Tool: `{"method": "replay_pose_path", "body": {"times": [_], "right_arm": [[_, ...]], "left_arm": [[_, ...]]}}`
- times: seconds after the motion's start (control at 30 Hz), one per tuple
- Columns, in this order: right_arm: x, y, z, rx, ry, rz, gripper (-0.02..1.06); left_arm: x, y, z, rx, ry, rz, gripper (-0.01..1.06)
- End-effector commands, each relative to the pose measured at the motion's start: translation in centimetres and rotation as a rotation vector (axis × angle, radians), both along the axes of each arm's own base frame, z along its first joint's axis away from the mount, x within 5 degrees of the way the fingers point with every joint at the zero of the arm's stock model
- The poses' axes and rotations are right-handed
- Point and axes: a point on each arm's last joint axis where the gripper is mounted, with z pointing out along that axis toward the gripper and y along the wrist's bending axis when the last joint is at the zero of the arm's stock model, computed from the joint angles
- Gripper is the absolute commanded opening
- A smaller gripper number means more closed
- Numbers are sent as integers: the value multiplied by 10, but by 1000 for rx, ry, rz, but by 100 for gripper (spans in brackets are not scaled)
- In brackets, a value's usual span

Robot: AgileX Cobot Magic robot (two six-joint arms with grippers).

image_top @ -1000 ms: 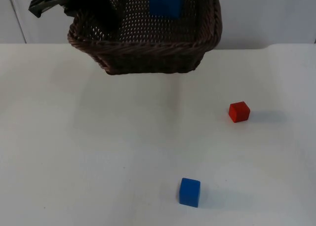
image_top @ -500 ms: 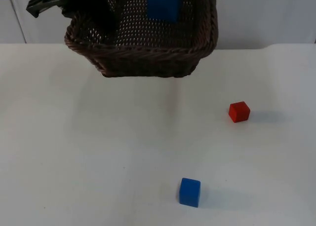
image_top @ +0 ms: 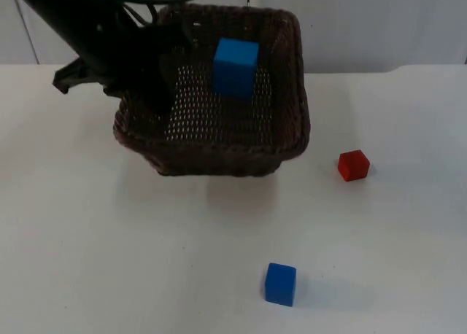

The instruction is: Pick up the basket with the left hand and place the largest block into the basket with the right hand.

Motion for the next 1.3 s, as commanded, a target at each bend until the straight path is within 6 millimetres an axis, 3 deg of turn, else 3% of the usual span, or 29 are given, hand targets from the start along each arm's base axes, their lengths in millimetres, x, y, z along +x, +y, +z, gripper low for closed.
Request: {"method": "replay_pose_path", "body": {"times": [0.0, 0.3, 0.6, 0.9, 1.07, 1.2, 1.23, 1.27], "right_arm": [[-16, -12, 13, 26, -24, 0, 73], [-43, -33, 26, 15, -34, -15, 73], [-80, -60, 42, 29, -60, -19, 73], [-99, -74, 44, 8, -46, -22, 73], [-106, -79, 44, 4, -51, -29, 73], [-110, -83, 44, 0, -59, -36, 73], [-110, -83, 44, 0, -59, -36, 73], [-110, -83, 44, 0, -59, -36, 73]], "left_arm": [[2, -10, -2, -28, -32, -3, 0], [4, -26, -28, -17, -14, -16, 0], [10, -26, -53, -9, -7, 20, 0], [9, -26, -70, -2, 35, 20, 0], [8, -26, -71, -3, 46, 18, 16], [7, -27, -71, -7, 64, 19, 55], [7, -27, -71, -7, 64, 19, 55], [7, -27, -71, -7, 62, 19, 65]]}}
